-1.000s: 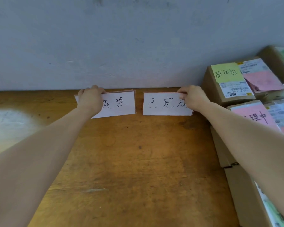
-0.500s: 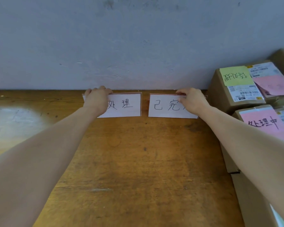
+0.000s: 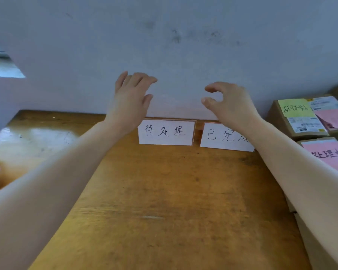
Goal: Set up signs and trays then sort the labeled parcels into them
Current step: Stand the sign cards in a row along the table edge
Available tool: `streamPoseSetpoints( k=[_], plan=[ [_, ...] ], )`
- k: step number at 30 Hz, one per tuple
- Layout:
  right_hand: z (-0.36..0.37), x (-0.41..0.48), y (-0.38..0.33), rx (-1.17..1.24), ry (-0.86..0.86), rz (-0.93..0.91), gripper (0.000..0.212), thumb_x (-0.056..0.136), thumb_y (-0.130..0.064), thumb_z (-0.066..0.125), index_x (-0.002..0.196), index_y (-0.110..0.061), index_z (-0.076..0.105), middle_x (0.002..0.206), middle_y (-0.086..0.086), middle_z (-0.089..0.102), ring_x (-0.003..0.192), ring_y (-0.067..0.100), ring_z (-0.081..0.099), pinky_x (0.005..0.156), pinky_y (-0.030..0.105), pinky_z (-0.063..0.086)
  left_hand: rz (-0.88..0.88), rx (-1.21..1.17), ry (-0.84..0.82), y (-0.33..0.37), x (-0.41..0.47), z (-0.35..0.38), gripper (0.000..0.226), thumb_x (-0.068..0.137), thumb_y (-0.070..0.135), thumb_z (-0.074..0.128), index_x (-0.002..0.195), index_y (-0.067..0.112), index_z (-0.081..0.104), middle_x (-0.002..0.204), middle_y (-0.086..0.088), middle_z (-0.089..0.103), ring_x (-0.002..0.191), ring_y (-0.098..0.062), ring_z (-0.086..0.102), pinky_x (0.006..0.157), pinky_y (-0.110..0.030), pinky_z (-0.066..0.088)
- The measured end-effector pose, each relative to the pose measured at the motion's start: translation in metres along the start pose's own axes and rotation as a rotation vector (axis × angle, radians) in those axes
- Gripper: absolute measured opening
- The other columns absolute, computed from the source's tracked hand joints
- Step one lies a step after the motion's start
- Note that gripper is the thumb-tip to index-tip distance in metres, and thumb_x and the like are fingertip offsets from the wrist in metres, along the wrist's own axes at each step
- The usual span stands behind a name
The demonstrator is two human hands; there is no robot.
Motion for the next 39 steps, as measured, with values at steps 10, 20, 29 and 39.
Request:
streamPoseSetpoints(
  k=[10,20,29,39],
  plan=[
    [-0.01,-0.119,-0.243,-0.14,0.2,-0.377,0.047,0.093,-0.024,0.055,0.136,-0.008,0.046,0.137,0.007,0.049,0.129,0.023,0.04,0.106,0.03,0.026,0.23,0.074,0.279,-0.023,-0.111,-0.24,0.031,0.089,0.01,0.058,0.119,0.004,0.059,0.115,-0.014,0.061,0.111,-0.026,0.05,0.112,-0.042,0.021],
    [0.037,-0.232,-0.442,-0.069,0.302,-0.692,0.049,0.084,-0.02,0.063,0.128,0.0,0.052,0.133,0.017,0.051,0.125,0.034,0.045,0.105,0.046,0.036,0.032,0.109,0.452,-0.092,-0.261,-0.435,0.032,0.089,0.013,0.059,0.117,0.0,0.059,0.115,-0.018,0.059,0.111,-0.027,0.05,0.102,-0.049,0.038],
    [0.089,-0.241,-0.507,0.014,0.296,-0.911,0.043,0.082,-0.02,0.064,0.121,-0.001,0.059,0.121,0.016,0.061,0.114,0.035,0.053,0.098,0.047,0.041,-0.166,0.251,0.476,-0.132,-0.324,-0.47,0.035,0.089,0.018,0.057,0.118,-0.001,0.058,0.116,-0.018,0.059,0.112,-0.021,0.045,0.102,-0.051,0.037],
    [0.249,-0.192,-0.5,-0.151,-0.211,-0.957,0.037,0.093,-0.021,0.054,0.128,-0.009,0.055,0.133,0.007,0.054,0.124,0.023,0.043,0.102,0.034,0.032,-0.395,0.231,0.318,-0.192,-0.347,-0.406,0.033,0.088,0.016,0.058,0.118,0.003,0.059,0.116,-0.014,0.06,0.111,-0.028,0.054,0.103,-0.05,0.037]
  ],
)
Point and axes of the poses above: each hand's wrist, its own x-axis towards the middle knuckle, its own z-axis out of the palm, y = z × x, the point moved 6 cm from there along x, towards the middle knuckle
